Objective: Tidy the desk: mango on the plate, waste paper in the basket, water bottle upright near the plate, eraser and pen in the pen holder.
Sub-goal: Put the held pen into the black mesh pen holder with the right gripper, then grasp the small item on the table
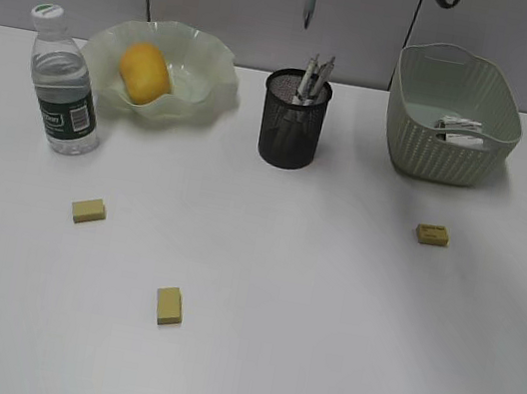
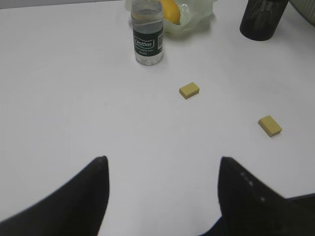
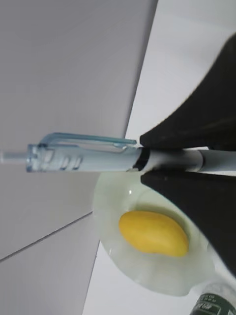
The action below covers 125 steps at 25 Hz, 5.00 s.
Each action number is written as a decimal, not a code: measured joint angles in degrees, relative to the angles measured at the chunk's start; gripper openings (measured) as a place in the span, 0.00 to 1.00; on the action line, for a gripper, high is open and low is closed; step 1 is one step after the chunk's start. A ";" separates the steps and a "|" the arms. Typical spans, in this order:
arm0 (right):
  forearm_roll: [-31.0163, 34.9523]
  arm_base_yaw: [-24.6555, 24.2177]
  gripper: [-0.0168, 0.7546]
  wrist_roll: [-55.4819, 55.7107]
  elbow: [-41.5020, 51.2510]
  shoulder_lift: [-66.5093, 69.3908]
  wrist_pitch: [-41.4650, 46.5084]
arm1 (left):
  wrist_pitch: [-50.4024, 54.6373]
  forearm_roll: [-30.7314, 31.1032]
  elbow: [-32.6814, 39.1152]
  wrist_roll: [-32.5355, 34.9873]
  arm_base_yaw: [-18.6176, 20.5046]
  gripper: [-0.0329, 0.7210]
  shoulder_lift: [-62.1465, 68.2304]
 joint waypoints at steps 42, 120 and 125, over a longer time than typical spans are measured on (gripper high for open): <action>-2.20 -0.05 0.50 -0.47 0.00 -0.62 22.96 | 0.00 0.00 0.00 0.00 0.00 0.74 0.00; -13.06 -0.11 0.75 5.58 71.47 -97.79 49.05 | 0.00 -0.04 0.00 0.00 0.00 0.70 0.00; -13.06 -0.11 0.75 5.58 71.47 -97.79 49.05 | 0.00 -0.04 0.00 0.00 0.00 0.70 0.00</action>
